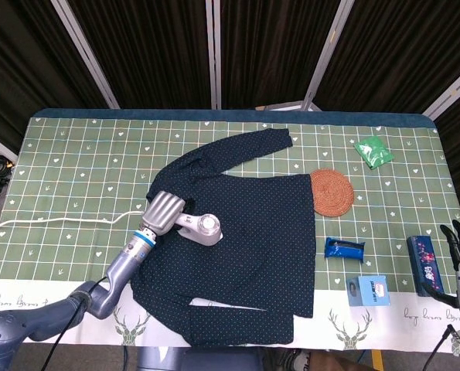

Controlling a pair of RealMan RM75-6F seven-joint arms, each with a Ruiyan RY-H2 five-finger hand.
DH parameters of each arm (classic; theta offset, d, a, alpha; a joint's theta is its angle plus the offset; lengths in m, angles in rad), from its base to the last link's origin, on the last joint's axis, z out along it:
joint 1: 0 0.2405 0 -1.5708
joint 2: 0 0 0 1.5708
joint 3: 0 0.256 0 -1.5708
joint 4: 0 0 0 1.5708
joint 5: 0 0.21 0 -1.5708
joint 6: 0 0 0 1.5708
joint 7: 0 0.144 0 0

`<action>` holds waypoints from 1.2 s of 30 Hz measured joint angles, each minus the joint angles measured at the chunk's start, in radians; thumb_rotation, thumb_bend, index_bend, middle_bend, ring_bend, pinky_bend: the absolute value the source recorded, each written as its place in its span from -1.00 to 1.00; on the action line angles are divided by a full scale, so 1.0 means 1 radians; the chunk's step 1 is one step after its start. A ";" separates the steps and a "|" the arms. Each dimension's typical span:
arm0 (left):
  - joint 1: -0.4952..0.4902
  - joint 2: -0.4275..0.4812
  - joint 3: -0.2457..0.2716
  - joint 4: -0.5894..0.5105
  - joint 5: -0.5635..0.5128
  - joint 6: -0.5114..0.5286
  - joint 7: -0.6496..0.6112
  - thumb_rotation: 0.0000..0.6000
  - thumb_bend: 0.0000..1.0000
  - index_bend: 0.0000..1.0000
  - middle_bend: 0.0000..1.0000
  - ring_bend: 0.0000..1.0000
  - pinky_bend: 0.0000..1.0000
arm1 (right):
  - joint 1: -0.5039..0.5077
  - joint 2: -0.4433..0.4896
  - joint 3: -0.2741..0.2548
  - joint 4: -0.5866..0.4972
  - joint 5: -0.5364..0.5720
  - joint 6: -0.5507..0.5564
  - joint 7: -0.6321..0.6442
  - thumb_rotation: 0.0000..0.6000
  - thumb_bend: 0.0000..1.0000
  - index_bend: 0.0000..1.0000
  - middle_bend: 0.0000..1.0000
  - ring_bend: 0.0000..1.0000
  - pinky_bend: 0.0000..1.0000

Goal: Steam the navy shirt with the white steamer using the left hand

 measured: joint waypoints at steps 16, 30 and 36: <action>-0.003 -0.080 0.035 0.062 0.011 0.014 -0.060 1.00 0.28 0.81 0.60 0.52 1.00 | -0.006 0.013 -0.003 0.000 -0.010 0.009 0.033 1.00 -1.00 -1.00 -1.00 -1.00 -1.00; -0.012 -0.081 0.054 0.017 0.042 0.035 -0.054 1.00 0.28 0.81 0.60 0.52 1.00 | -0.007 0.016 -0.003 0.000 -0.012 0.011 0.039 1.00 -1.00 -1.00 -1.00 -1.00 -1.00; -0.020 -0.075 0.075 -0.019 0.075 0.046 -0.028 1.00 0.28 0.81 0.60 0.52 1.00 | -0.008 0.016 -0.002 0.000 -0.011 0.012 0.040 1.00 -1.00 -1.00 -1.00 -1.00 -1.00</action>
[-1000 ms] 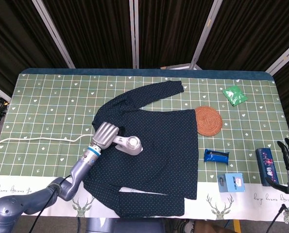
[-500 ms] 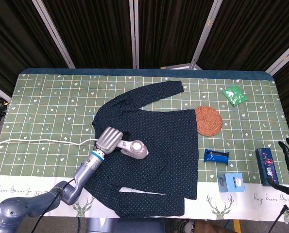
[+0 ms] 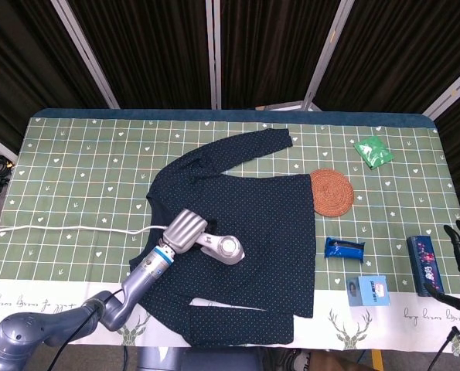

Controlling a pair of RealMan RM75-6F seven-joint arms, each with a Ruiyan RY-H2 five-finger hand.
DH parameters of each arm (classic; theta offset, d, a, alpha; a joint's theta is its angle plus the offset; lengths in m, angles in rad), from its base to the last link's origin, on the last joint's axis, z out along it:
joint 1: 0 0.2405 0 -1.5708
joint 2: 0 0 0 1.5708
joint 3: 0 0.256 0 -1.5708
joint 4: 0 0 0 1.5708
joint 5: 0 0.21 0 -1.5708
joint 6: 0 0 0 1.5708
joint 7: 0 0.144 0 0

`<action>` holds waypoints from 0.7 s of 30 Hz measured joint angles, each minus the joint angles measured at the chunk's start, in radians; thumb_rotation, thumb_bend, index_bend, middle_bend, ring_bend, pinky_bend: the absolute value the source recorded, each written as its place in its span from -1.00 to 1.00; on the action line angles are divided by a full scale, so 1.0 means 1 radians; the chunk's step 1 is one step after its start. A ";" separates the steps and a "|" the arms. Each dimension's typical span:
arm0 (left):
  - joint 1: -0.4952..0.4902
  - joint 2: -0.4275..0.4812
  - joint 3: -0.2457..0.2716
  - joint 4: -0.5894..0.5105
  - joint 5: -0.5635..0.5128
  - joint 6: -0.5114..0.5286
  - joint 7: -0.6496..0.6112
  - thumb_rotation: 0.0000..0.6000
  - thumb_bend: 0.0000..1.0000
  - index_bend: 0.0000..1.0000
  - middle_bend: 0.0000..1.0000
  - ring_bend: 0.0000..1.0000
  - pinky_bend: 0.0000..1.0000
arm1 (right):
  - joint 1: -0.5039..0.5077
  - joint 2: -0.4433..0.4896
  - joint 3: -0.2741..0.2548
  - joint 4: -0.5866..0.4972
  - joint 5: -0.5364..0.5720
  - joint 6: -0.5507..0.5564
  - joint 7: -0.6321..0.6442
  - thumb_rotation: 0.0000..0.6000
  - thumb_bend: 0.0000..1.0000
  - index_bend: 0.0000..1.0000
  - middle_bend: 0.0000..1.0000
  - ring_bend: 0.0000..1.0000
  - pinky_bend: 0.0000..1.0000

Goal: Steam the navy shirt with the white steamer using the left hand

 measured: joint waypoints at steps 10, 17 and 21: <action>-0.004 0.007 0.047 -0.060 0.055 0.021 0.028 1.00 0.28 0.81 0.60 0.52 1.00 | 0.000 0.000 -0.001 0.000 -0.002 0.000 -0.002 1.00 -1.00 -1.00 -1.00 -1.00 -1.00; -0.003 0.013 0.061 -0.081 0.069 0.027 0.032 1.00 0.28 0.81 0.60 0.52 1.00 | -0.001 0.000 -0.001 -0.001 -0.003 0.003 -0.002 1.00 -1.00 -1.00 -1.00 -1.00 -1.00; -0.001 0.023 0.063 -0.084 0.069 0.024 0.041 1.00 0.28 0.81 0.60 0.52 1.00 | -0.002 0.000 -0.002 -0.002 -0.006 0.004 -0.004 1.00 -1.00 -1.00 -1.00 -1.00 -1.00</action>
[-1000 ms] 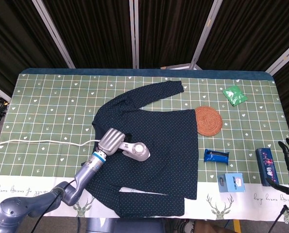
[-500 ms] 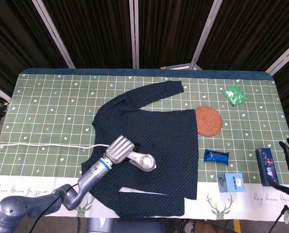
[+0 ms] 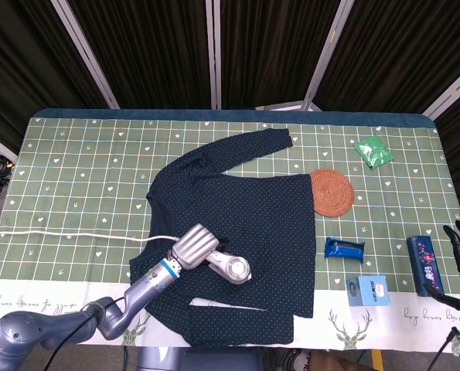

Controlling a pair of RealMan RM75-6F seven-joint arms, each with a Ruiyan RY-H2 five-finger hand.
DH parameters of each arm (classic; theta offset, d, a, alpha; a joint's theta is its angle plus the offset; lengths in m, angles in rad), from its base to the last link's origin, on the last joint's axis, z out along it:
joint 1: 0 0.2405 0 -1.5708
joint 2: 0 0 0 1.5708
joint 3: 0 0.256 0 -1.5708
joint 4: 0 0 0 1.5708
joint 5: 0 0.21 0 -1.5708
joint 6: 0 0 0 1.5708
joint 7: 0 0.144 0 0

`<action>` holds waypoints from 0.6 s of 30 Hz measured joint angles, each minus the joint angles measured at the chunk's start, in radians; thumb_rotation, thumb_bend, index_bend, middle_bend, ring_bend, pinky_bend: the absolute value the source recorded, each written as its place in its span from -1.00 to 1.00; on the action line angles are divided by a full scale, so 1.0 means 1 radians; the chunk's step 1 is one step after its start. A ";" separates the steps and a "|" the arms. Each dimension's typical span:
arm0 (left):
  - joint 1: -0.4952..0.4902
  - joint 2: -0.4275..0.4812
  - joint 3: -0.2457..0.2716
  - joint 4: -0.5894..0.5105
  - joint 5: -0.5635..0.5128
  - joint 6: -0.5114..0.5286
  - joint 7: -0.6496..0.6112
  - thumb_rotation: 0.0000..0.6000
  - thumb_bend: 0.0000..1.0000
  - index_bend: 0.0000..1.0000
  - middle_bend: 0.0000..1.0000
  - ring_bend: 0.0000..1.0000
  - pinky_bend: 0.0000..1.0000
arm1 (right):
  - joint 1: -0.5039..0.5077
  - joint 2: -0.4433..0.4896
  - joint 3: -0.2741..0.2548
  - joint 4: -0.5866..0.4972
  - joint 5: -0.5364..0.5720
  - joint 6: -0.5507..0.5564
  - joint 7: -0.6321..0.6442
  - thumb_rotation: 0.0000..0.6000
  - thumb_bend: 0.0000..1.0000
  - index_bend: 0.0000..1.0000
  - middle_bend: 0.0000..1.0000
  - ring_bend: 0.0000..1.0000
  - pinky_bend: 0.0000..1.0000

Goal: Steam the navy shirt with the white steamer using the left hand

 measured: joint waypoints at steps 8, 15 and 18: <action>0.006 0.028 0.002 0.004 -0.009 -0.010 -0.007 1.00 0.28 0.81 0.60 0.52 1.00 | -0.002 0.000 0.000 -0.001 -0.002 0.003 -0.001 1.00 -1.00 -1.00 -1.00 -1.00 -1.00; 0.018 0.062 0.005 0.010 -0.014 -0.004 -0.016 1.00 0.28 0.81 0.60 0.52 1.00 | -0.001 0.000 -0.002 -0.005 -0.007 0.003 -0.006 1.00 -1.00 -1.00 -1.00 -1.00 -1.00; 0.030 0.079 0.007 0.012 -0.021 0.002 -0.027 1.00 0.28 0.81 0.60 0.52 1.00 | -0.002 0.000 -0.002 -0.006 -0.007 0.006 -0.009 1.00 -1.00 -1.00 -1.00 -1.00 -1.00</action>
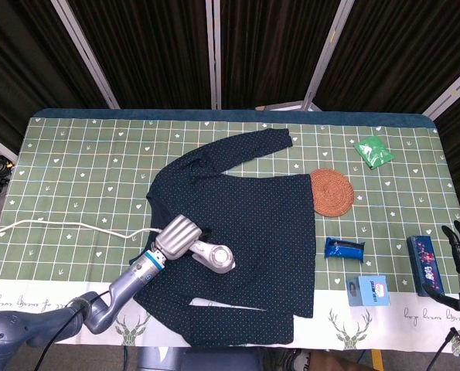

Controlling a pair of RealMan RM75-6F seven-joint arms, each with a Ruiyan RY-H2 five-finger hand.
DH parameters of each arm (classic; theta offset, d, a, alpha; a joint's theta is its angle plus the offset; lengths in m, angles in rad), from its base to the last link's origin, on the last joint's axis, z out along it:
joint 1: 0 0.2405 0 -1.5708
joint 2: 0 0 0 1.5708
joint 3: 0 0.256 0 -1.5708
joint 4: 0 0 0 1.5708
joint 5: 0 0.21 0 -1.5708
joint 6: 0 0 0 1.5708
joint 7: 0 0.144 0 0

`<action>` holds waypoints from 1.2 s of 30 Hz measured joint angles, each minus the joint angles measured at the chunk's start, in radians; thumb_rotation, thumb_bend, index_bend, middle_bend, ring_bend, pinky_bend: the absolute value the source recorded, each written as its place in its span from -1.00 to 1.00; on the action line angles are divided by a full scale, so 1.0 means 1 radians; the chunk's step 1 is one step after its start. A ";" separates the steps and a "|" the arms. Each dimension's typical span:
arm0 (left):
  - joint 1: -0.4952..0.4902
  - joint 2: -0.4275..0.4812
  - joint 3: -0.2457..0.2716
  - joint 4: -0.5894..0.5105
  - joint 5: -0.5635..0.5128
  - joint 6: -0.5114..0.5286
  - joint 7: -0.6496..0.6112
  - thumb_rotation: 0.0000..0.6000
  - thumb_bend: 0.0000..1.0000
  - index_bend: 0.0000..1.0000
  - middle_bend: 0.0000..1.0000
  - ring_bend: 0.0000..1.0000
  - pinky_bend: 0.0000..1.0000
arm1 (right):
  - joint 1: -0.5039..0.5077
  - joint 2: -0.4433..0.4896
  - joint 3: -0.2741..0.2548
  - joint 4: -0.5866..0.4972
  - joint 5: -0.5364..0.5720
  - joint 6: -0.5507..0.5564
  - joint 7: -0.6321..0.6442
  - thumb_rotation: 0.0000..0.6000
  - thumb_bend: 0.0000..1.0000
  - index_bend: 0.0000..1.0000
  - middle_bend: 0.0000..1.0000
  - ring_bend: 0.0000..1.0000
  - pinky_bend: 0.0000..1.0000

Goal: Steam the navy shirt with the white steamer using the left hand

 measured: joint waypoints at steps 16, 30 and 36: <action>0.044 0.072 0.024 0.004 0.000 0.026 -0.033 1.00 0.28 0.81 0.60 0.52 1.00 | 0.001 -0.002 -0.005 -0.008 -0.012 0.002 -0.012 1.00 -1.00 -1.00 -1.00 -1.00 -1.00; 0.037 0.034 0.043 -0.046 0.037 0.028 -0.010 1.00 0.28 0.81 0.60 0.52 1.00 | -0.004 0.003 -0.003 -0.004 -0.010 0.009 0.005 1.00 -1.00 -1.00 -1.00 -1.00 -1.00; 0.034 0.010 0.053 -0.073 0.052 0.024 0.002 1.00 0.28 0.81 0.60 0.52 1.00 | -0.004 0.004 -0.004 -0.004 -0.013 0.010 0.007 1.00 -1.00 -1.00 -1.00 -1.00 -1.00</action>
